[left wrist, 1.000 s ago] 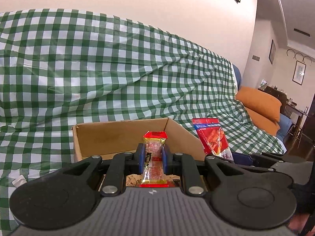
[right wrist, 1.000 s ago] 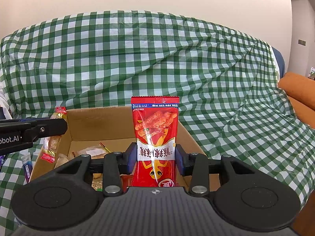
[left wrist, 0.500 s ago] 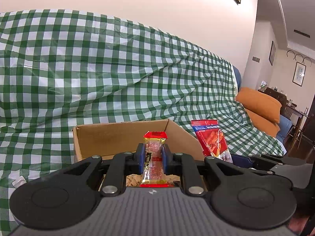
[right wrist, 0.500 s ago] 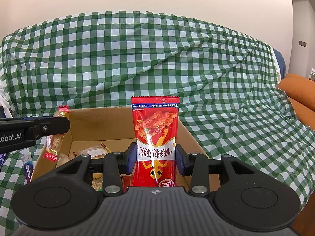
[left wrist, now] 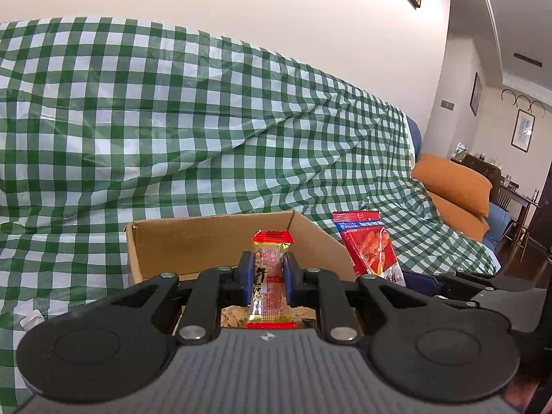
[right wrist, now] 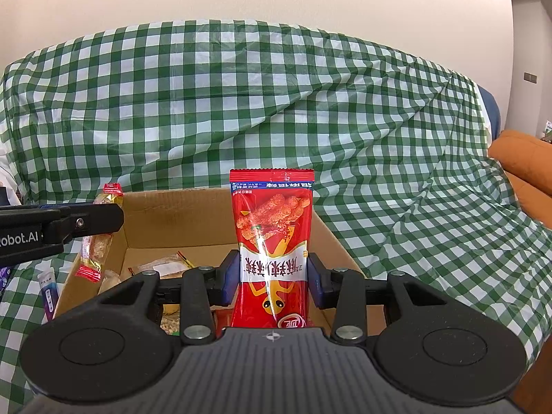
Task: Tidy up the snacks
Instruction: 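Open the left tool over the box while the right tool releases the chip bag, then grasp the purple chocolate bar with the left tool while the right tool grasps the white-purple tube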
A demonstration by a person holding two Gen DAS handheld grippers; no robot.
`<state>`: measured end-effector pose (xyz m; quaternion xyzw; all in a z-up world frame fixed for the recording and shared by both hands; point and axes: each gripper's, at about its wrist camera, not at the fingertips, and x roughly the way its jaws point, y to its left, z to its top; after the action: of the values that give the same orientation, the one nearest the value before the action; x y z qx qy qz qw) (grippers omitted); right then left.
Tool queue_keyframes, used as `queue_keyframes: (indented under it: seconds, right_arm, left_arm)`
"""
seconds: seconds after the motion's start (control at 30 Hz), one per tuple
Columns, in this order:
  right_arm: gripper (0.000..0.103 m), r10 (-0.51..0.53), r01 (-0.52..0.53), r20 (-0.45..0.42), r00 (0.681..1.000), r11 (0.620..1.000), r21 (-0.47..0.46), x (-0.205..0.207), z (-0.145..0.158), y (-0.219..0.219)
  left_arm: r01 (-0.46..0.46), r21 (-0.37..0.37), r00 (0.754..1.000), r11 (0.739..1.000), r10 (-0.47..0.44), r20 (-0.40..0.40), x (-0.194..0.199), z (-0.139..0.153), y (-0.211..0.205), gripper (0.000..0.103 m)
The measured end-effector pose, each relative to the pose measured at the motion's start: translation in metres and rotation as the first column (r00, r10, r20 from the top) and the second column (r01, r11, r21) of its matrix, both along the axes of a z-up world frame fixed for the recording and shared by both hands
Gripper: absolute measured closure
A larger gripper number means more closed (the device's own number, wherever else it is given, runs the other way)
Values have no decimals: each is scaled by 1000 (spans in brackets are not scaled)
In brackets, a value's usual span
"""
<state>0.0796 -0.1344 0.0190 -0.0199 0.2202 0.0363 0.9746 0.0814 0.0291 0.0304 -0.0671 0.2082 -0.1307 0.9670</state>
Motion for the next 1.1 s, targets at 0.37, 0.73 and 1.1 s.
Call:
queue_keyframes:
  seconds: [0.37, 0.73, 1.1]
  right_arm:
    - [40, 14, -17, -47, 999, 999, -47, 5, -7, 10]
    - [35, 21, -23, -46, 999, 999, -44, 7, -7, 18]
    - [67, 154, -156, 45, 987, 986, 55, -19, 2, 46]
  left_arm:
    - [46, -29, 998, 999, -47, -32, 4, 2, -3, 51]
    - [-14, 18, 999, 1000, 13, 38, -12, 2, 14, 52]
    - [-55, 310, 992, 949, 87, -89, -8, 15, 69, 59]
